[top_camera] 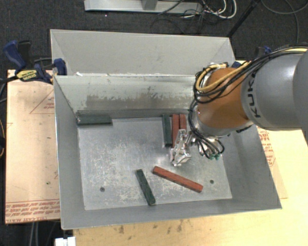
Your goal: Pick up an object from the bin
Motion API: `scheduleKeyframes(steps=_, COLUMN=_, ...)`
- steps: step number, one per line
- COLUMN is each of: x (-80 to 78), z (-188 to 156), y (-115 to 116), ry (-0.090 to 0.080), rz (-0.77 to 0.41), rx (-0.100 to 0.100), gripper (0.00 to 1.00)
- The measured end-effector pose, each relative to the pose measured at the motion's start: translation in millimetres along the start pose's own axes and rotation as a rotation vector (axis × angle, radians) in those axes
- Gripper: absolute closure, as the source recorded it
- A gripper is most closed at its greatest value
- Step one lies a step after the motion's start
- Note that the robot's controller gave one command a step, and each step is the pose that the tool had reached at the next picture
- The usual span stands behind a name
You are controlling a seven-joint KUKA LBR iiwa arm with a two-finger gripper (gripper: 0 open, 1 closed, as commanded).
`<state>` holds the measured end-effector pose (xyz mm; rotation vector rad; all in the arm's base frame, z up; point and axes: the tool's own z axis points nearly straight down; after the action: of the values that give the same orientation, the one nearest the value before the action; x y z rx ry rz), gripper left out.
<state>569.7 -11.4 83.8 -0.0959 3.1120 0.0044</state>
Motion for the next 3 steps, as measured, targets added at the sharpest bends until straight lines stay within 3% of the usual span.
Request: scheduleKeyframes(steps=3, x=-26.1, z=1.1, y=8.6, ry=0.056, rz=-0.115, rx=0.007, gripper=1.00)
